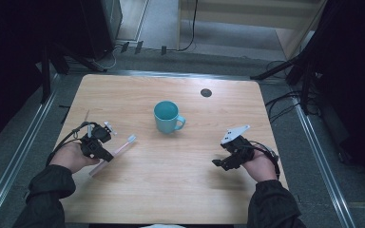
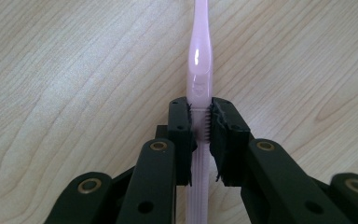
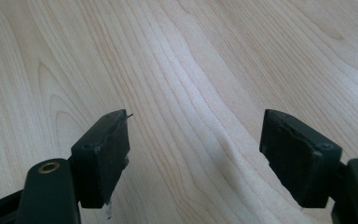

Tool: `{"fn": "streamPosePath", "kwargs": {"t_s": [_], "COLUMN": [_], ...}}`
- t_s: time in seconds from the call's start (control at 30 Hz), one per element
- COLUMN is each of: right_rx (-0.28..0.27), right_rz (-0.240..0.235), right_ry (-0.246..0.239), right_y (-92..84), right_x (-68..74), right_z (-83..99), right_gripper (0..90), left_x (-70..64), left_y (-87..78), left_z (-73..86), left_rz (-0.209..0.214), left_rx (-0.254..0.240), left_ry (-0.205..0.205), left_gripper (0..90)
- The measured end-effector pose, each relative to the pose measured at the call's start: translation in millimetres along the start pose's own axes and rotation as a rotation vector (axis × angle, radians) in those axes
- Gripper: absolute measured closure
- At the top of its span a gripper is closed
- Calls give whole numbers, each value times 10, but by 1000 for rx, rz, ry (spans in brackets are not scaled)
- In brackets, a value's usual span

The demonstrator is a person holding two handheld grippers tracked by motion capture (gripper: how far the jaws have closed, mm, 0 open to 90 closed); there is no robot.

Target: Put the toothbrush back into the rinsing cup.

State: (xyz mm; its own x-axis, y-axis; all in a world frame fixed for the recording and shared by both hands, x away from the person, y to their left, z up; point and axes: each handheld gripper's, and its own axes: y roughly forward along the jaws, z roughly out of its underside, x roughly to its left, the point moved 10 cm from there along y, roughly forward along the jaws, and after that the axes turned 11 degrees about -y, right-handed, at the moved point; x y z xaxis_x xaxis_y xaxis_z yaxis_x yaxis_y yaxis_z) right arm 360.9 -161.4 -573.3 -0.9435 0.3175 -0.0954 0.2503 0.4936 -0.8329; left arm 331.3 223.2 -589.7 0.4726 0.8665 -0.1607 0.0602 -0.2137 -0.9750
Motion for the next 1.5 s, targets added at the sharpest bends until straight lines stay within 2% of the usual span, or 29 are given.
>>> {"fn": "streamPosePath", "kwargs": {"t_s": [0.47,0.87,1.0,1.13,1.5], "right_rx": [2,-3,-2,-2,-2], "right_rz": [0,4,6,7,8], "right_ry": [-1,-2,6,7,7], "right_y": [3,1,-3,-10,-8], "right_x": [3,-5,-6,-4,-5], "right_z": [0,-3,0,7,9], "right_gripper": [240,240,240,239,240], "left_x": [-47,-96,-102,-128,-138], "left_y": [-118,-268,-306,-340,-412], "left_z": [-52,-155,-195,-224,-266], "left_rz": [54,109,95,103,120], "left_rx": [-48,-146,-183,-214,-251], "left_ry": [-30,-57,-39,-25,-53], "left_gripper": [784,784,784,783,783]}}
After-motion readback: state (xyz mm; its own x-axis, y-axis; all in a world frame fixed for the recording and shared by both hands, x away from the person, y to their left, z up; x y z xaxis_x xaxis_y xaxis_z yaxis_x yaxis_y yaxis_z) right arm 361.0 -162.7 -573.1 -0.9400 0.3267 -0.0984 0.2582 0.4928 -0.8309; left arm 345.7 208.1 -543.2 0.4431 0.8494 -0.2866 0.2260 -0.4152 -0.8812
